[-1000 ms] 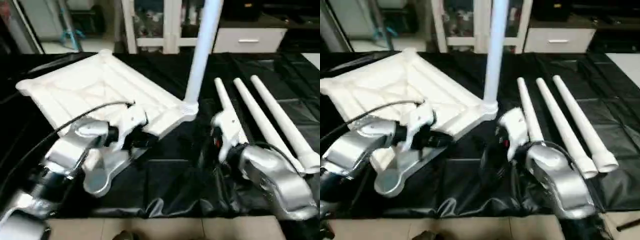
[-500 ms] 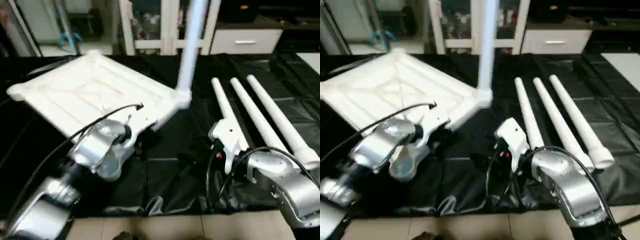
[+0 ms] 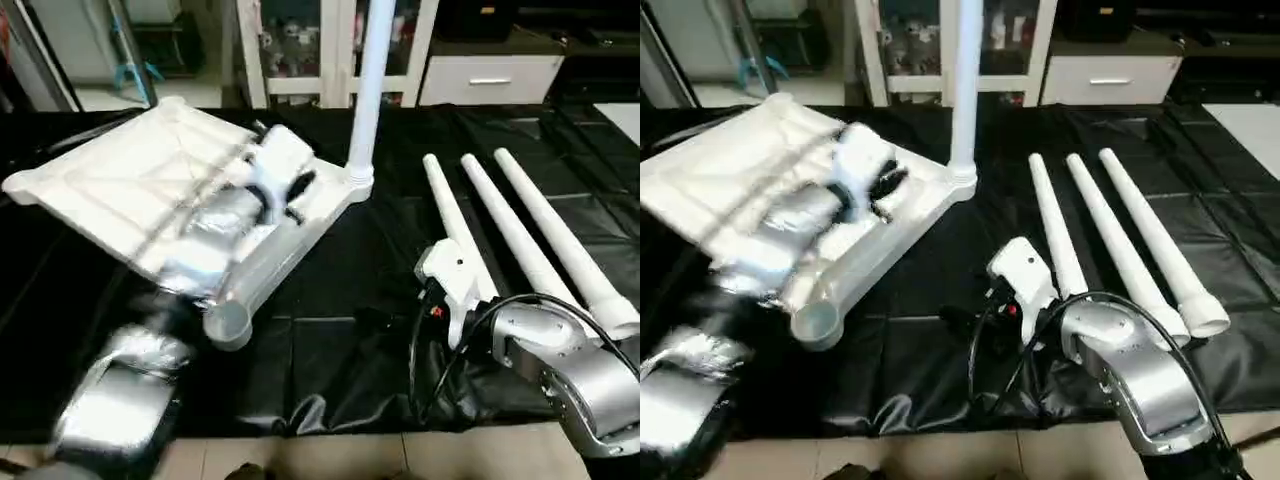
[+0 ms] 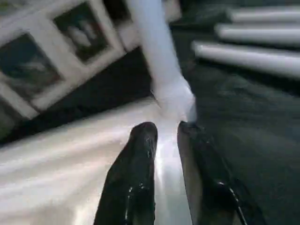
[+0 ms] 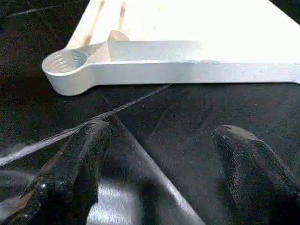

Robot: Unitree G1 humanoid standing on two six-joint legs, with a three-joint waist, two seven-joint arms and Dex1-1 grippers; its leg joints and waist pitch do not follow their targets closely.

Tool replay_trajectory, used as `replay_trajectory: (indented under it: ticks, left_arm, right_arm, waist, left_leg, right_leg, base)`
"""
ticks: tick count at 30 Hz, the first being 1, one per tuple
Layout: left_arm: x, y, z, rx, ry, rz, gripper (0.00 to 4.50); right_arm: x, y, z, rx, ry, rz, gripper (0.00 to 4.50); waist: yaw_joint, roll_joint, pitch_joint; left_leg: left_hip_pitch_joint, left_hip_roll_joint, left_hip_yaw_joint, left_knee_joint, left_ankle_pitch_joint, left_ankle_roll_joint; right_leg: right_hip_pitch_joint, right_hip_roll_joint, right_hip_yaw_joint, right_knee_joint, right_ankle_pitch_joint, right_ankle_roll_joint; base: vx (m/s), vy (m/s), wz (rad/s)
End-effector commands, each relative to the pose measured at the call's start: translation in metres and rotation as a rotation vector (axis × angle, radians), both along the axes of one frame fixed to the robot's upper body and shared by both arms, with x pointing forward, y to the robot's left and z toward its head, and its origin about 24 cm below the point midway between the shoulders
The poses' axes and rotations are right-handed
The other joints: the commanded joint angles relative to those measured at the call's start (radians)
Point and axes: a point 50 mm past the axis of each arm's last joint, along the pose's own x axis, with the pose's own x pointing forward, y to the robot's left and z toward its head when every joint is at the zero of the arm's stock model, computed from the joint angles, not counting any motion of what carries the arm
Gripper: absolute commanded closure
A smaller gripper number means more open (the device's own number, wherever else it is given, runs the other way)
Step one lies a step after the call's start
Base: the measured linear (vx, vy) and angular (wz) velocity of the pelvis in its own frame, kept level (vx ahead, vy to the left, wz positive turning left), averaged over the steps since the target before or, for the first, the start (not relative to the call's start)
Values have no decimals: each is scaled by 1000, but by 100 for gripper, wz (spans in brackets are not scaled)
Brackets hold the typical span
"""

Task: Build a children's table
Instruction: Rotate table base

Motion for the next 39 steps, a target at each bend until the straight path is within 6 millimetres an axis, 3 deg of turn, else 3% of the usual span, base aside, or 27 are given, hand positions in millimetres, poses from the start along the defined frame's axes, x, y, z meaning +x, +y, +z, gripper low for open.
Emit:
replay_trajectory:
  ticks: [1,2,3,6,7,8,10,11,15,18,23,27,29,30,31,32,35,39]
  left_arm:
    - [-17,29,-2,52,100,-24,348]
    - [-20,40,-3,79,109,-2,348]
    - [-23,53,-3,113,117,36,348]
    - [-28,102,-1,224,111,228,348]
    - [-30,124,-1,266,113,326,348]
    - [-31,128,-1,276,113,348,348]
    - [-37,156,-5,364,137,477,348]
    - [-42,163,-8,391,163,510,348]
    - [-46,171,-22,380,239,583,348]
    - [-47,176,-32,322,283,651,348]
    - [-43,175,-40,100,327,765,348]
    - [-39,165,-52,107,361,730,348]
    - [-33,155,-55,108,334,669,348]
    - [-30,141,-56,121,333,578,348]
    - [-30,141,-56,121,333,578,348]
    - [-32,124,-61,142,376,473,348]
    - [-38,108,-66,177,420,347,348]
    - [-42,85,-69,192,432,210,348]
  right_arm:
    - [-3,2,2,2,4,28,66]
    - [-4,3,2,1,5,29,66]
    - [-4,3,1,0,5,30,66]
    - [-4,3,0,-3,6,26,66]
    - [-3,4,-1,-3,6,24,66]
    - [-3,4,-1,-3,6,24,66]
    - [-3,5,-2,-5,7,26,66]
    - [-2,5,-2,-5,8,29,66]
    - [-1,6,-2,-8,5,34,66]
    - [-1,6,-2,-13,1,33,66]
    - [-1,6,-3,-21,-1,33,66]
    - [-1,7,-4,-25,-1,44,66]
    - [0,7,-3,-25,-1,46,66]
    - [0,6,-3,-31,-4,47,66]
    - [0,6,-3,-31,-4,47,66]
    - [0,5,-3,-36,-6,45,66]
    - [0,5,-3,-37,-6,44,66]
    - [-1,5,-3,-38,-7,43,66]
  waist:
    - [7,-12,-63]
    - [6,-8,-63]
    - [1,-4,-57]
    - [5,2,-55]
    - [9,2,-54]
    - [10,-13,-53]
    - [12,-8,-55]
    - [11,-6,-57]
    - [15,-6,-61]
    - [20,-10,-64]
    - [20,-14,-66]
    - [20,-18,-66]
    - [21,-17,-67]
    - [20,-14,-66]
    - [22,-13,-68]
    - [24,-13,-66]
    - [39,-12,-66]
    - [36,-11,-65]
  left_leg:
    - [25,33,-19,-63,-202,28]
    - [21,35,-25,-66,-217,18]
    - [24,32,-22,-71,-260,2]
    - [41,36,-23,-75,-324,-32]
    - [44,35,-23,-75,-336,-43]
    - [36,32,-24,-76,-334,-42]
    - [35,31,-26,-78,-326,-43]
    - [35,34,-29,-81,-324,-50]
    - [40,33,-25,-78,-316,-56]
    - [35,32,-25,-78,-303,-55]
    - [30,29,-24,-73,-282,-44]
    - [30,30,-25,-74,-280,-32]
    - [30,30,-25,-73,-279,-29]
    - [31,32,-26,-74,-280,-31]
    - [33,34,-25,-73,-280,-31]
    - [33,33,-25,-73,-283,-31]
    - [37,38,-25,-78,-293,-46]
    - [33,35,-25,-78,-303,-50]
  right_leg:
    - [38,-53,33,-73,-214,-206]
    - [41,-59,34,-68,-235,-198]
    - [32,-49,33,-78,-298,-173]
    - [19,-46,37,-85,-331,-151]
    - [17,-45,38,-84,-321,-150]
    - [23,-46,39,-80,-328,-142]
    - [24,-49,40,-81,-334,-131]
    - [23,-50,41,-77,-314,-122]
    - [18,-48,42,-73,-232,-151]
    - [26,-50,41,-69,-201,-157]
    - [33,-52,40,-69,-187,-174]
    - [32,-53,40,-73,-205,-163]
    - [32,-53,40,-75,-208,-159]
    - [31,-53,41,-74,-204,-159]
    - [30,-53,41,-75,-199,-159]
    - [29,-53,41,-76,-201,-161]
    - [27,-55,42,-74,-206,-163]
    - [31,-54,41,-75,-210,-159]
  base:
    - [0,0,0]
    - [0,0,0]
    - [0,0,0]
    - [0,0,0]
    - [0,0,0]
    - [0,0,0]
    - [0,0,0]
    - [0,0,0]
    - [0,0,0]
    - [0,0,0]
    - [0,0,0]
    - [0,0,0]
    - [0,0,0]
    - [0,0,0]
    - [0,0,0]
    - [0,0,0]
    - [0,0,0]
    - [0,0,0]
